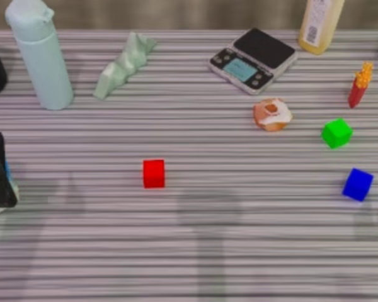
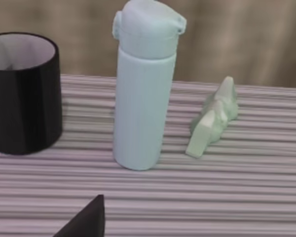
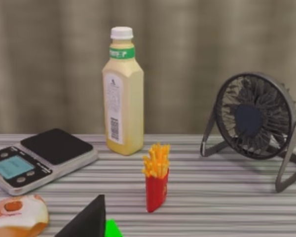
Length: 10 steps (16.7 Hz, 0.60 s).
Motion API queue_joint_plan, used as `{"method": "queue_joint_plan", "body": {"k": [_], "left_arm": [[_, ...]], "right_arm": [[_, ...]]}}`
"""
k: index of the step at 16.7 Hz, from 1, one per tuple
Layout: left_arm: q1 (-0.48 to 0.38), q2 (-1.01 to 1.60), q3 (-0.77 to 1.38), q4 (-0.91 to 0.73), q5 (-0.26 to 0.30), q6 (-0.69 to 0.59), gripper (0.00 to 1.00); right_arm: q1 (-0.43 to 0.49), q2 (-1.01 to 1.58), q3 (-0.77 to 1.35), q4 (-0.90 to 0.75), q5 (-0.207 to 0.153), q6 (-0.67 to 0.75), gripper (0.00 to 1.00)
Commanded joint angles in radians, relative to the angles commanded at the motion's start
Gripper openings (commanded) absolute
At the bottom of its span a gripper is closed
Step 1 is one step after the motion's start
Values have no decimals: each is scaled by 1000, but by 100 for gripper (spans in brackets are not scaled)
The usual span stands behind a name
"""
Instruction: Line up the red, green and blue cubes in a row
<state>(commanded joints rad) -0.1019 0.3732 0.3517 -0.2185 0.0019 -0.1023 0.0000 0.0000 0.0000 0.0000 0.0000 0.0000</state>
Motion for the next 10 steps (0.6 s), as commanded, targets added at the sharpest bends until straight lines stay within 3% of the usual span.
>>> {"method": "queue_joint_plan", "body": {"k": [10], "left_arm": [[-240, 1113, 821, -558, 7, -252, 100]], "right_arm": [[0, 0, 0, 0, 0, 0, 100]]}}
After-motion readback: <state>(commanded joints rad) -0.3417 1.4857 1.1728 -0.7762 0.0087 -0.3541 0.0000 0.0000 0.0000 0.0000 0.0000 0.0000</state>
